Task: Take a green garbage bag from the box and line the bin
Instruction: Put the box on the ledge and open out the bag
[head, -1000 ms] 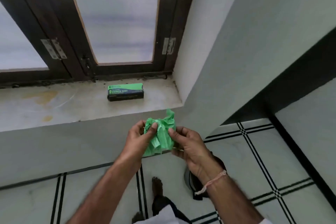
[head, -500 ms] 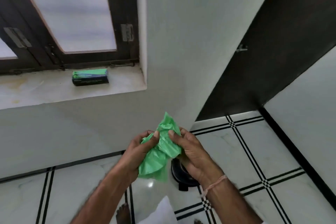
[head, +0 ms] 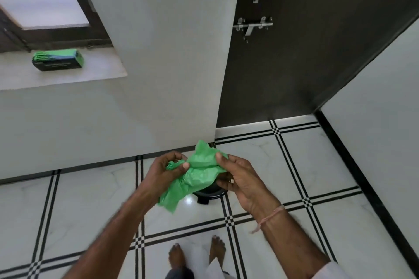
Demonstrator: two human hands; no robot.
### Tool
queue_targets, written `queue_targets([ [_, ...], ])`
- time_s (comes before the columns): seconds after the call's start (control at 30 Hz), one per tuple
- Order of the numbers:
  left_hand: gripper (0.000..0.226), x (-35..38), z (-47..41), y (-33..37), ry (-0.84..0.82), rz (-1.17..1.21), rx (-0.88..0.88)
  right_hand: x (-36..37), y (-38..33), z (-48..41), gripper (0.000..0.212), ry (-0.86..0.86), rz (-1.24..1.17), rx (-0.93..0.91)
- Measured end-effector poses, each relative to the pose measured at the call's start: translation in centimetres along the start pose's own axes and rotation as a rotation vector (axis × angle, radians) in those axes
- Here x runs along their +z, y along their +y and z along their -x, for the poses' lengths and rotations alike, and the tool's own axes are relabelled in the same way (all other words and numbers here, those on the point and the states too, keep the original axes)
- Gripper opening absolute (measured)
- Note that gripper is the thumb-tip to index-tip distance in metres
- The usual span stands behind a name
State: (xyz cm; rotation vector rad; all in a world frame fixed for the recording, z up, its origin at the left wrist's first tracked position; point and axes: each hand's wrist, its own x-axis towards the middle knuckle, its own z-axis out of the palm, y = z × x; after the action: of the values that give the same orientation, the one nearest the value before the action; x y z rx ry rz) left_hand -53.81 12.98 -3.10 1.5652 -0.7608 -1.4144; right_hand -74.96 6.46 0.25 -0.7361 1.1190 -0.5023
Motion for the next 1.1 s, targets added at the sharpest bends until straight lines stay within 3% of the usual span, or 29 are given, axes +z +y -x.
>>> queue_targets([
  [0.13,0.017,1.0,0.3,0.0,-0.007,-0.121,-0.007,-1.9,-1.1,0.8,0.017,0.129,-0.203,-0.076],
  [0.27,0.030,1.7,1.3,-0.2,0.051,-0.322,-0.053,-3.1,-2.0,1.2,0.011,0.231,-0.111,-0.179],
  [0.37,0.056,4.5,2.6,0.7,0.356,-0.711,0.193,-2.4,-1.9,1.9,0.017,0.214,0.025,-0.246],
  [0.43,0.066,6.4,3.8,2.6,0.268,-0.477,0.280,-1.9,-1.6,2.2,0.021,0.179,0.078,-0.277],
  [0.5,0.071,7.6,4.8,4.4,0.044,-0.129,0.170,-1.5,-1.4,2.5,0.022,0.153,0.122,-0.306],
  [0.6,0.048,7.6,5.3,5.2,-0.084,0.024,0.120,-1.3,-1.4,2.8,0.025,0.179,0.198,-0.360],
  [0.7,0.029,7.2,5.4,4.3,-0.014,0.138,0.092,-1.6,-2.0,3.1,0.023,0.101,0.117,-0.310],
  [0.87,0.036,7.0,6.0,3.6,-0.054,0.259,0.039,-1.7,-2.3,3.5,0.035,-0.013,-0.037,-0.177],
  [1.0,0.036,6.7,6.1,3.2,0.098,0.298,0.076,-2.2,-2.6,4.0,0.033,-0.148,-0.107,-0.141],
  [1.1,0.030,6.4,6.1,2.9,0.178,0.279,0.090,-2.6,-2.1,3.7,0.031,-0.096,-0.014,-0.162],
])
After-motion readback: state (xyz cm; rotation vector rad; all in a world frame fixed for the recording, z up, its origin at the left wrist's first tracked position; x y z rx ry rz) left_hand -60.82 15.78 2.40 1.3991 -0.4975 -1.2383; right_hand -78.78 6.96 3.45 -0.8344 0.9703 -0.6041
